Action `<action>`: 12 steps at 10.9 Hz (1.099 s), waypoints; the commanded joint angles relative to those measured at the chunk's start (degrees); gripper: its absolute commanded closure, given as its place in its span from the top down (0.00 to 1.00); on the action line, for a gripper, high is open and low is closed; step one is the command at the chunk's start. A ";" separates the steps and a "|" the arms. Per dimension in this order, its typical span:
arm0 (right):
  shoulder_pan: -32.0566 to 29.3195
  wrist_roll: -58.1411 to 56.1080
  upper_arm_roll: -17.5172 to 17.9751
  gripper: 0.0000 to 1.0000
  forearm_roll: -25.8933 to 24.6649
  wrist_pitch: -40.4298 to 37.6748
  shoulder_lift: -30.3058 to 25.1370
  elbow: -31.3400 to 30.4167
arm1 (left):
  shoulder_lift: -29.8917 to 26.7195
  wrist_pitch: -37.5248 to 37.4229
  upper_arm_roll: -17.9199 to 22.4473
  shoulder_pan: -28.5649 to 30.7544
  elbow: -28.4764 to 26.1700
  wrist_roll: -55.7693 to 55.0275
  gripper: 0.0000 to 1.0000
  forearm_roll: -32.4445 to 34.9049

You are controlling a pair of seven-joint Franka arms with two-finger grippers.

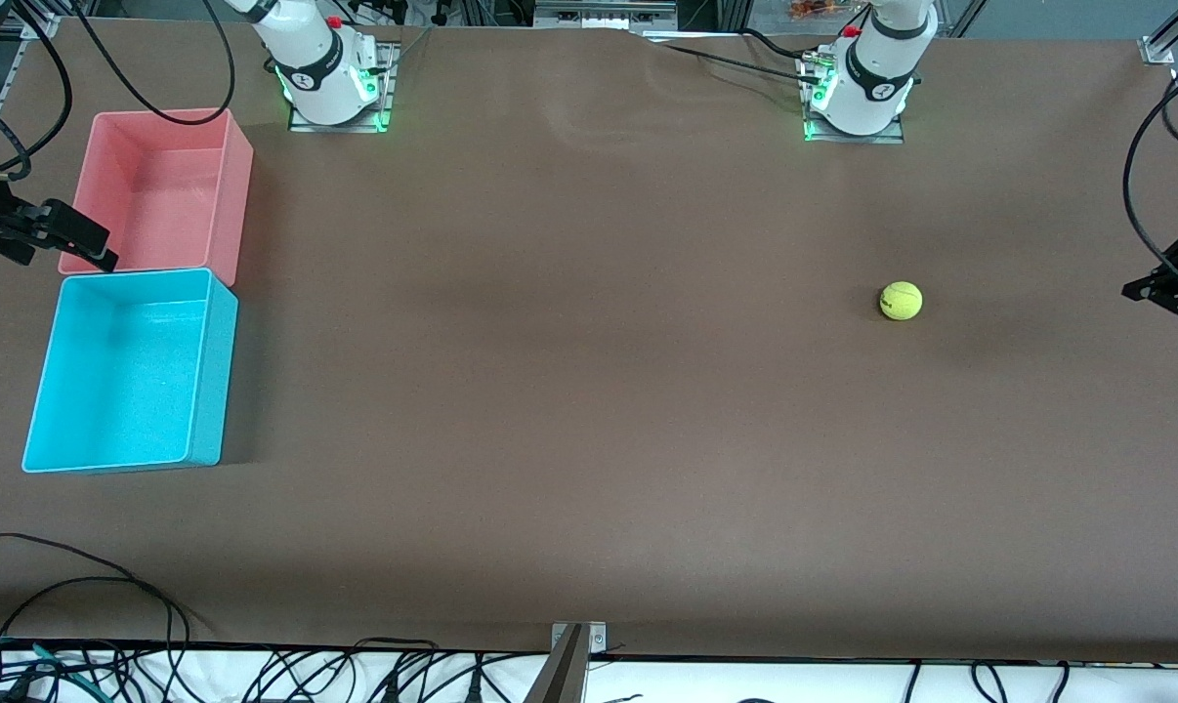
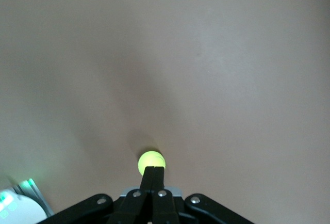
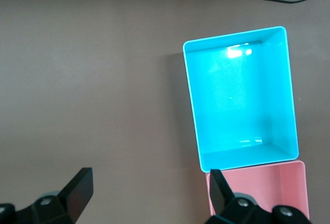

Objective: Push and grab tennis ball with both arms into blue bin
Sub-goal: 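Move the left gripper behind the tennis ball and lower it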

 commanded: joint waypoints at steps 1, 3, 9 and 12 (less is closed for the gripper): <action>-0.14 0.04 0.08 1.00 0.13 -0.12 0.16 0.77 | -0.75 7.77 -0.84 1.10 -9.11 -8.46 0.00 -0.31; -0.14 0.04 0.08 1.00 0.13 -0.12 0.16 0.77 | -1.80 16.12 -0.84 1.81 -17.28 -10.29 0.00 -0.31; -0.14 0.04 0.08 1.00 0.13 -0.12 0.16 0.77 | -0.33 36.80 -1.19 1.11 -34.71 -18.81 0.00 0.04; -0.14 0.04 0.08 1.00 0.13 -0.12 0.16 0.77 | 0.65 43.26 -2.33 0.93 -40.74 -24.26 0.00 2.86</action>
